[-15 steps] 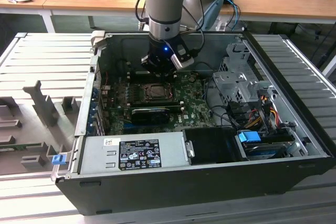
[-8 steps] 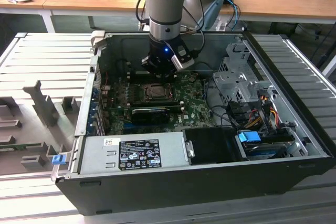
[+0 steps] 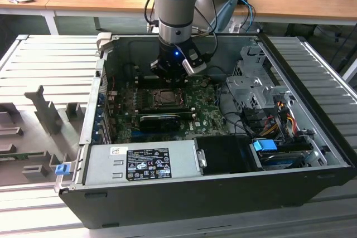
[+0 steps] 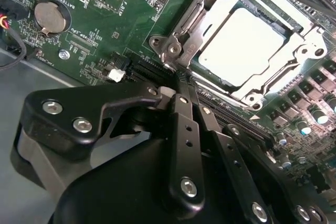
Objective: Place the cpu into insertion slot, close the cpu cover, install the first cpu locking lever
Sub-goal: 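Close the cpu cover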
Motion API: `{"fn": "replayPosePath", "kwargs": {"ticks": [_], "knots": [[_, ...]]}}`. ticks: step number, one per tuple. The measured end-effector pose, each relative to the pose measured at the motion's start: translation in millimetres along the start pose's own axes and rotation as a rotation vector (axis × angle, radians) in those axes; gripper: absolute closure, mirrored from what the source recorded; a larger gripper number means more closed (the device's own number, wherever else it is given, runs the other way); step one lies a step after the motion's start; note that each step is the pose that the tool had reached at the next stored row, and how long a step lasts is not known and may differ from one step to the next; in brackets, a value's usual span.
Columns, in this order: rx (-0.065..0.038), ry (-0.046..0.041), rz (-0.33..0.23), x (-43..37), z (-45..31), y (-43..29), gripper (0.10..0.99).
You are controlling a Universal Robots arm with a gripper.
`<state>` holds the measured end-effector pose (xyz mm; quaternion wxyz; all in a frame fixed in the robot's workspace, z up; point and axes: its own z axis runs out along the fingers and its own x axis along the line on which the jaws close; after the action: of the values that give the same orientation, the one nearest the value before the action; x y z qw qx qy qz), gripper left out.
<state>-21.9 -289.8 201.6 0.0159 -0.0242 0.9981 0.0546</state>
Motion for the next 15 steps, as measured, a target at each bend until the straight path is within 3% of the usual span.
{"fn": "replayPosePath", "kwargs": {"ticks": [4,15], "knots": [[0.003,0.0008,0.0,-0.5,-11.8,1.1,0.98],[0.003,0.0017,0.0,-0.2,-12.7,-6.7,0.98]]}}
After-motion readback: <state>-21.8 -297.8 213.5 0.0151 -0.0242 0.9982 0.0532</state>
